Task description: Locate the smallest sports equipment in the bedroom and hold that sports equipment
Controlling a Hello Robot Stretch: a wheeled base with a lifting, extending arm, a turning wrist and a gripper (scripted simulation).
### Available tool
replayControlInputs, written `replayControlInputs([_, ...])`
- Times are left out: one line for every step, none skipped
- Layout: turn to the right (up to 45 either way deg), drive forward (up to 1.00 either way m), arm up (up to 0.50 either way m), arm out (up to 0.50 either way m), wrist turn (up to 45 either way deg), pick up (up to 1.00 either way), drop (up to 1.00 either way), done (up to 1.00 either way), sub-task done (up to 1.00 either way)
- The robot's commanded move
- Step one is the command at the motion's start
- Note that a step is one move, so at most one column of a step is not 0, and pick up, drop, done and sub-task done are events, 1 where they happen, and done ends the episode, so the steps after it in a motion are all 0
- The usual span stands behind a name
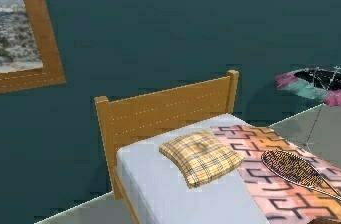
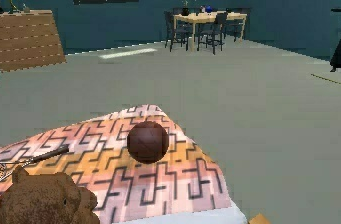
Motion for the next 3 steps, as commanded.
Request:
replayControlInputs([0.0, 0.00, 0.50, 0.00, 0.0, 0.00, 0.00, 0.00, 0.00])
replayControlInputs([0.0, 0.00, 0.28, 0.00, 0.0, 0.00, 0.00, 0.00, 0.00])
replayControlInputs([0.0, 0.00, 0.00, 0.48, 0.0, 0.00, 0.00, 0.00, 0.00])
